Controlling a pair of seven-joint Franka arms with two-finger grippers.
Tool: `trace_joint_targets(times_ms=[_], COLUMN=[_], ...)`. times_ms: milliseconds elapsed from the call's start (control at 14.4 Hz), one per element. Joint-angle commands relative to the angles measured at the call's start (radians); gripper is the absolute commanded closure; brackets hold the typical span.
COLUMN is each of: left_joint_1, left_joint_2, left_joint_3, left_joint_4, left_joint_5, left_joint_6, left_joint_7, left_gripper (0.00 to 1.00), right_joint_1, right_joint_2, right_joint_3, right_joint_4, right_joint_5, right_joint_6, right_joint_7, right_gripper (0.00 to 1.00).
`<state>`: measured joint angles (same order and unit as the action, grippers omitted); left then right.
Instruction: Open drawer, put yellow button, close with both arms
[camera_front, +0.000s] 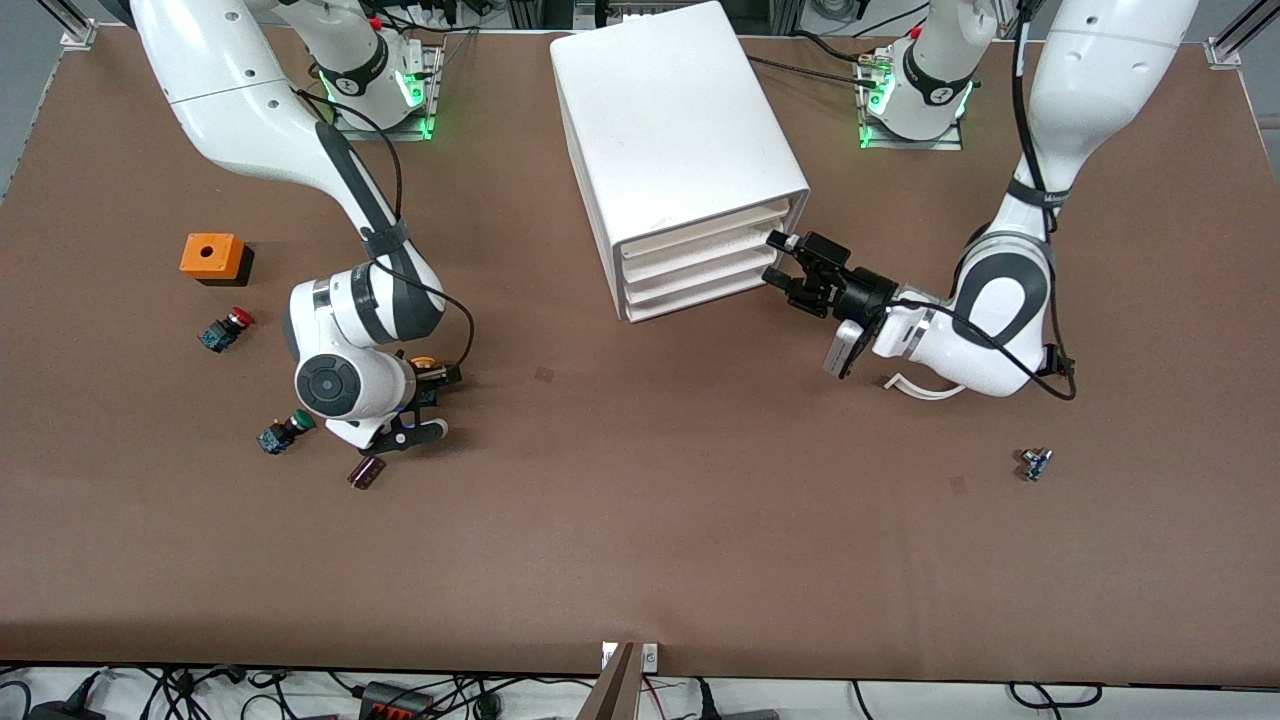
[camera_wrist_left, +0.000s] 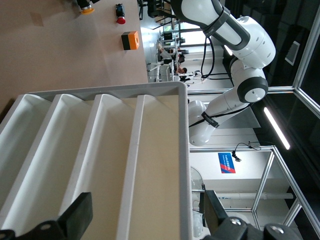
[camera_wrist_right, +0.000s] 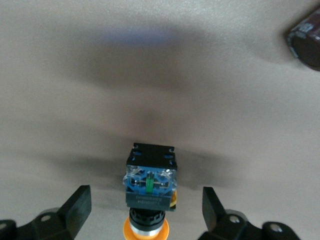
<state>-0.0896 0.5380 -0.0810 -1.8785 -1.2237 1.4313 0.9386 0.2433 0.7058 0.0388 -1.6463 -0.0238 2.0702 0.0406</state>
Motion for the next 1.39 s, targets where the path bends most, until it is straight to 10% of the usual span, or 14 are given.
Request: trace_joint_targets(times_ms=[0,627,906,1324], left_joint_1=[-0.005,-0.016,-0.018,-0.007], left_joint_2=[0.01,0.033,0.037,0.086], left_joint_3=[-0.003,-0.069,-0.069,-0.048], left_joint_4=[-0.06,-0.163,-0.168,0.013], left_joint_5=[-0.046,-0.051,-0.051,-0.017], left_joint_6=[-0.009,-0.019,-0.015,-0.011], left_joint_7=[0.086,0.086,0.077,-0.118], left_gripper=[0.16,0.48,0.89,0.92], right_joint_1=[0.001,-0.003,-0.001,0.004], right_joint_2=[0.004,-0.008,-0.023,-0.09], right_joint_3=[0.0,-0.002,-0.002,0.0], right_joint_4=[0.0,0.043,0.205,0.29], right_joint_5=[0.005,0.002,0.001,0.004], right_joint_6=[-0.001,-0.01,-0.184,-0.301], right_joint_7=[0.013,-0.016,-0.018,-0.016], right_gripper=[0.19,0.98,1.0,1.0])
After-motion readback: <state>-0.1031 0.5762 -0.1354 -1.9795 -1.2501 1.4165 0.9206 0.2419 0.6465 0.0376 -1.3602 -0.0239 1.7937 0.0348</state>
